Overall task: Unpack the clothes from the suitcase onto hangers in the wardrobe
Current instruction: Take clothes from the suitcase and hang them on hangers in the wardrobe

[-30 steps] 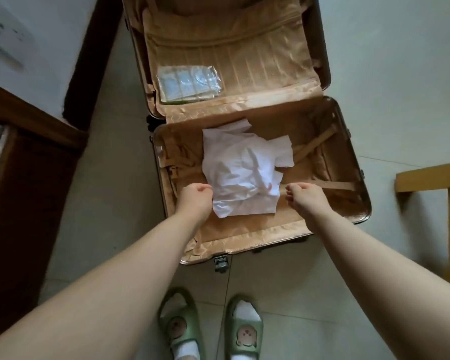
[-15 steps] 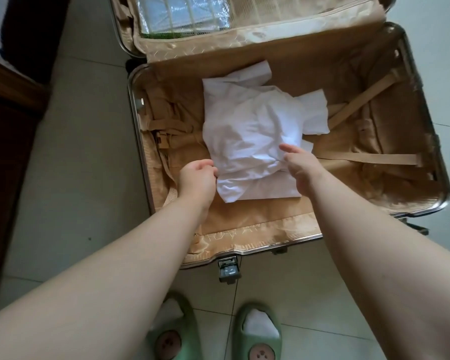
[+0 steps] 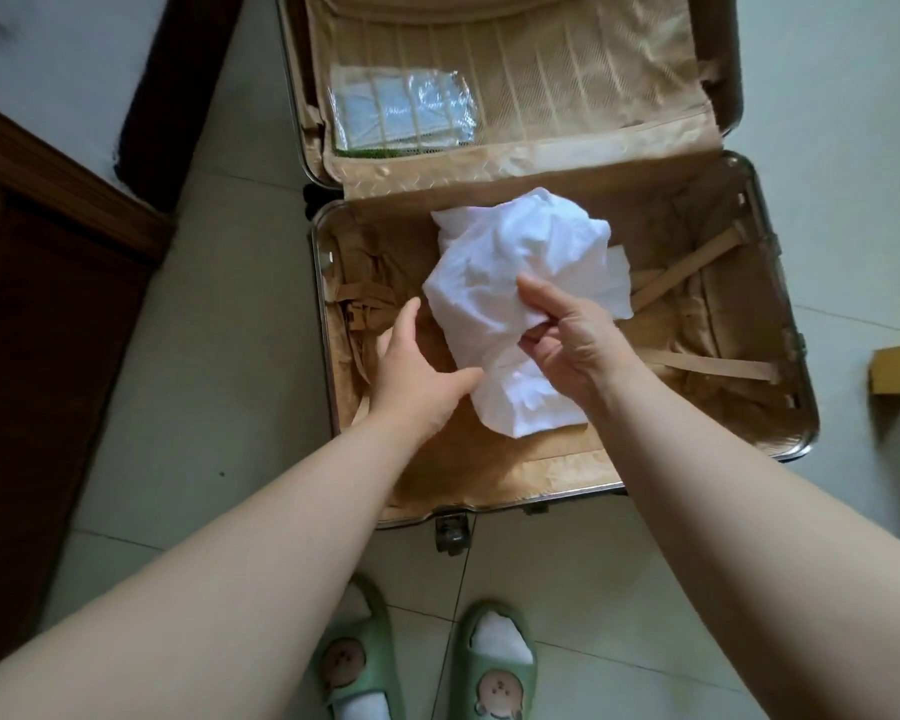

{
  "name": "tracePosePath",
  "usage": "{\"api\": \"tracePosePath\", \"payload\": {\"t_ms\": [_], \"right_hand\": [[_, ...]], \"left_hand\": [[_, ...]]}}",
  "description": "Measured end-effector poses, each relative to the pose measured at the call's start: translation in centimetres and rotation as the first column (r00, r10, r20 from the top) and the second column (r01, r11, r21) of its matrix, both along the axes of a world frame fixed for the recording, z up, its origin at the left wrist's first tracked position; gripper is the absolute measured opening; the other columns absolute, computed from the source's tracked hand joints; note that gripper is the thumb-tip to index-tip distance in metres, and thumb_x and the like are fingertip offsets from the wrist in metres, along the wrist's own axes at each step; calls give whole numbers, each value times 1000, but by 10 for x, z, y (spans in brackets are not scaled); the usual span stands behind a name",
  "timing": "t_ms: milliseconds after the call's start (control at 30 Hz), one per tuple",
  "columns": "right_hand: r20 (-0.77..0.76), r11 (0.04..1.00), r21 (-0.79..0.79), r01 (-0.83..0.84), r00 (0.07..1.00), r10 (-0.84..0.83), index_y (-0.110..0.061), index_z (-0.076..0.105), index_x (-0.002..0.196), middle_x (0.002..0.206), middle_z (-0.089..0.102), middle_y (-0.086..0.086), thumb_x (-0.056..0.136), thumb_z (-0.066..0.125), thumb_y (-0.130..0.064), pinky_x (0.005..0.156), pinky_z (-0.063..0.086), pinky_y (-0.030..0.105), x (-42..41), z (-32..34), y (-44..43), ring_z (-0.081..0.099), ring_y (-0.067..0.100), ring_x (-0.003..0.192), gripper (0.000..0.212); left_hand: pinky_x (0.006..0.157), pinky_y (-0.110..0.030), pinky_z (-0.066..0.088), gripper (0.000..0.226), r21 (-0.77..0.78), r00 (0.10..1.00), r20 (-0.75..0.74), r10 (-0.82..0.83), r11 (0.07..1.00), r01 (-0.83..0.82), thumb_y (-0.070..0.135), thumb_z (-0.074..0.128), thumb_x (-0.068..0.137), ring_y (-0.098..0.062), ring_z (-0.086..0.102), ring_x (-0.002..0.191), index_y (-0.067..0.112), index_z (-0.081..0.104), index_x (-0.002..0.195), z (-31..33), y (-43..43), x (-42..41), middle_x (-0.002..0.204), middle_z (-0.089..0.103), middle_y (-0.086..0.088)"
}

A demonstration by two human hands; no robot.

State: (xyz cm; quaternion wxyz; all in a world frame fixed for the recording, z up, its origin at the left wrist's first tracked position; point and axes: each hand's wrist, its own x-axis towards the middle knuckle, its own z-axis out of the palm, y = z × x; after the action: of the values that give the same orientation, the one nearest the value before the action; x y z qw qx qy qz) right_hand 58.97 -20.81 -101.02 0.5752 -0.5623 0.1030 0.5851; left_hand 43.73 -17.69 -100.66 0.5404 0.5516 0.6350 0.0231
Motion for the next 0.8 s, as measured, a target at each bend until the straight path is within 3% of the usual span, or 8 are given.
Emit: {"api": "tracePosePath", "payload": {"t_ms": [100,200,300,433,533,633,700,800], "right_hand": [[-30,979,81,-185,982,188,-9,72,86,88,73,9,84,68,-9,83,57,31,-5,60,11,71,21,81,4],[13,914,168,-369,928,373,-12,71,80,69,65,2,88,62,-13,49,46,13,-1,117,23,55,7,45,12],[5,896,250,-368,926,379,-9,62,80,65,68,4,88,56,-16,74,59,31,11,173,36,67,13,59,12],[167,958,127,-257,958,235,-13,66,84,90,64,7,83,67,-18,88,53,32,26,242,52,65,19,87,6],[332,948,-108,-301,888,320,-13,57,122,109,59,5,67,80,-29,85,49,35,36,288,53,55,22,113,61],[291,889,-201,-412,841,456,-21,57,128,130,58,4,35,85,-50,95,46,42,41,330,49,54,25,117,102],[231,879,-152,-451,849,476,-23,63,122,130,60,5,42,84,-56,107,38,46,40,362,49,56,27,118,89],[132,798,15,-602,793,595,-18,65,122,117,68,7,79,69,-48,106,40,42,25,440,52,62,26,110,53]], "left_hand": [[109,-36,31,115,81,986,96,-136,988,128,29,87,65,-17,32,137,39,12,151,49,7,13,153,24,3],[97,-34,48,76,42,953,304,-4,999,-10,14,79,76,-18,57,115,26,42,141,96,16,23,124,60,1],[92,-42,53,19,29,937,336,97,993,-114,10,64,89,-26,65,103,15,65,107,142,27,23,105,70,-9],[83,-41,53,17,-96,845,428,321,946,-311,11,59,93,-31,65,90,4,63,108,218,44,14,99,67,-16],[77,-38,55,19,-213,750,483,452,892,-400,14,59,94,-26,67,83,4,61,110,278,54,4,100,68,-15],[85,-41,54,14,-255,703,513,493,869,-424,18,60,93,-27,68,89,6,64,101,342,65,-11,100,70,-14],[86,-42,54,12,-247,689,542,480,875,-415,19,59,94,-27,68,87,9,64,99,382,69,-17,95,71,-12],[75,-35,55,10,-180,671,605,427,895,-408,20,57,95,-21,68,80,14,64,98,448,73,-28,84,74,-5]]}}
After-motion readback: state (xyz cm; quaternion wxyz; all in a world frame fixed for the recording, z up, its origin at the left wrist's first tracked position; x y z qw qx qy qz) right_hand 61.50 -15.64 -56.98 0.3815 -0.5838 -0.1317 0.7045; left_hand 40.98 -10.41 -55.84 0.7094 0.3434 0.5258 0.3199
